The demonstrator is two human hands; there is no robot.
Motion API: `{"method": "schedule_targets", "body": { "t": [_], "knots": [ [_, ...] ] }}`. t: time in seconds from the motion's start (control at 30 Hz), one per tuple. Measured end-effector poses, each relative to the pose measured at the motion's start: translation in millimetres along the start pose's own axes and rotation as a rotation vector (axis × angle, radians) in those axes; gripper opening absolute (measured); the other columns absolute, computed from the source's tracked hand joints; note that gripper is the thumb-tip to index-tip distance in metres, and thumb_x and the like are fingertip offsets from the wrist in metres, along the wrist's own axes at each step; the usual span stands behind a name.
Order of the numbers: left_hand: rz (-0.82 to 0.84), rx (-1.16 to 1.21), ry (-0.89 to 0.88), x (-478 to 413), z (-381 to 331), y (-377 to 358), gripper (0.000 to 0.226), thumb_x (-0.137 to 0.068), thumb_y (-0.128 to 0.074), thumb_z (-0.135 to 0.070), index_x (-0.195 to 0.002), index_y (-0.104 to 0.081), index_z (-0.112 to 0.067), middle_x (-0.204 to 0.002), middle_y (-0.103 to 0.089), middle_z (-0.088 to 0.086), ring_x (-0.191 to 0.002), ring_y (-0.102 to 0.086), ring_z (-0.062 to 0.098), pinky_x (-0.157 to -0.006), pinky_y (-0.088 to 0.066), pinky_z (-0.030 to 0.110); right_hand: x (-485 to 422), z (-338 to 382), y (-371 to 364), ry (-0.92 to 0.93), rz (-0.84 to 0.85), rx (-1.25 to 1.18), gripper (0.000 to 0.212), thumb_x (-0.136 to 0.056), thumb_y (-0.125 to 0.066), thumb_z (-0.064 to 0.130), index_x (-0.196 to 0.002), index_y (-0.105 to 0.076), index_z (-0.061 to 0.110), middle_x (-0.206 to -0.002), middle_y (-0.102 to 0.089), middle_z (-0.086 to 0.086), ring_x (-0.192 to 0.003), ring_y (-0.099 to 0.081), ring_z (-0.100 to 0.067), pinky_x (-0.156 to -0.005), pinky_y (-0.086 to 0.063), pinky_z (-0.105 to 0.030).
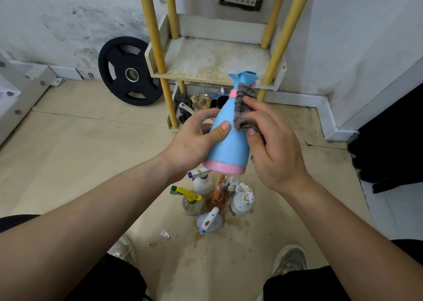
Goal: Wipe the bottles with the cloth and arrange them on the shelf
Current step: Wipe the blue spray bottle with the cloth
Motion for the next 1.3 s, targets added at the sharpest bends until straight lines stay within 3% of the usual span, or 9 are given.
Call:
{"method": "schedule_targets", "body": {
  "t": [0.1, 0.27, 0.43, 0.63, 0.77, 0.93, 1.07, 1.17, 1.3],
  "knots": [
    [-0.009, 0.044, 0.046, -1, 0, 8, 0.041, -0.100, -0.061, -0.030, -0.139, -0.054, -0.021, -0.120, -0.072, 0.007, -0.105, -0.072, 0.020, -0.078, -0.061, 0.041, 2, -22, -1, -0.280, -0.012, -0.317, 0.024, -0.102, -0.043, 0.022, -0.112, -0.064, 0.021, -0.118, -0.068, 0.003, -0.106, -0.061, 0.000, -0.090, -0.047, -0.016],
    [0.100, 0.088, 0.092, 2, 4, 2, 0.048, -0.098, -0.063, -0.028, -0.144, -0.050, -0.023, -0.121, -0.071, 0.005, -0.111, -0.070, 0.023, -0.080, -0.060, 0.040, 7, -63, 15, -0.711, -0.353, -0.654, 0.030, -0.108, -0.041, 0.017, -0.093, -0.066, 0.027, -0.083, -0.072, 0.024, -0.086, -0.065, 0.003, -0.085, -0.052, -0.024],
    [0.244, 0.014, 0.065, 3, 9, -8, 0.064, -0.085, -0.070, -0.030, -0.145, -0.048, -0.036, -0.136, -0.061, 0.006, -0.118, -0.066, 0.024, -0.096, -0.057, 0.047, 8, -61, 24, -0.683, -0.529, -0.605, 0.021, -0.097, -0.040, 0.029, -0.091, -0.060, 0.028, -0.089, -0.066, 0.017, -0.087, -0.061, 0.000, -0.089, -0.050, -0.028],
    [0.276, -0.196, -0.015, 6, 3, -20, 0.070, -0.080, -0.075, -0.037, -0.142, -0.047, -0.049, -0.135, -0.056, -0.001, -0.123, -0.059, 0.019, -0.103, -0.052, 0.047, 14, -59, -3, -0.750, -0.429, -0.766, 0.024, -0.096, -0.046, 0.034, -0.091, -0.066, 0.022, -0.094, -0.071, 0.001, -0.095, -0.064, -0.017, -0.095, -0.052, -0.049],
    [0.171, -0.204, -0.037, 5, 2, -16, 0.048, -0.087, -0.068, -0.038, -0.133, -0.056, -0.045, -0.127, -0.065, -0.002, -0.121, -0.062, 0.016, -0.102, -0.052, 0.046, 17, -52, -13, -0.818, -0.404, -0.973, 0.029, -0.109, -0.042, 0.018, -0.097, -0.068, 0.017, -0.090, -0.075, 0.003, -0.092, -0.069, -0.016, -0.089, -0.056, -0.041],
    [0.047, -0.031, 0.059, 6, 4, -8, 0.023, -0.103, -0.053, -0.034, -0.123, -0.063, -0.029, -0.114, -0.074, -0.003, -0.104, -0.071, 0.013, -0.086, -0.059, 0.033, 15, -41, -21, -0.849, -0.268, -0.984, 0.027, -0.109, -0.043, 0.016, -0.107, -0.069, 0.011, -0.102, -0.076, -0.007, -0.096, -0.072, -0.020, -0.086, -0.058, -0.039],
    [0.000, 0.052, 0.145, 2, 13, -2, 0.021, -0.096, -0.059, -0.037, -0.116, -0.066, -0.036, -0.117, -0.072, -0.001, -0.115, -0.068, 0.025, -0.102, -0.050, 0.056, 23, -67, 9, -0.982, -0.459, -0.876, 0.029, -0.106, -0.047, 0.014, -0.085, -0.068, 0.012, -0.085, -0.073, -0.002, -0.086, -0.070, -0.020, -0.094, -0.055, -0.050],
    [0.014, 0.032, 0.150, 2, 15, -3, 0.023, -0.088, -0.059, -0.041, -0.109, -0.068, -0.040, -0.107, -0.072, -0.003, -0.105, -0.069, 0.021, -0.101, -0.049, 0.050, 31, -84, 26, -1.017, -0.555, -0.772, 0.029, -0.104, -0.048, 0.021, -0.081, -0.065, 0.014, -0.088, -0.071, -0.003, -0.089, -0.068, -0.023, -0.098, -0.053, -0.059],
    [0.029, -0.053, 0.131, 3, 12, -7, 0.018, -0.100, -0.055, -0.031, -0.109, -0.068, -0.040, -0.105, -0.072, -0.005, -0.096, -0.068, 0.011, -0.090, -0.051, 0.039, 23, -80, 40, -0.868, -0.626, -0.627, 0.027, -0.103, -0.045, 0.026, -0.083, -0.063, 0.020, -0.085, -0.069, 0.005, -0.083, -0.066, -0.014, -0.089, -0.057, -0.046]
  ]
}}
Point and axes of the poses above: each hand's wrist, its own x-axis away from the middle knuckle, its own y-axis out of the back of the hand, z = x × y, the point moved 9 cm from there along -x, towards the middle knuckle
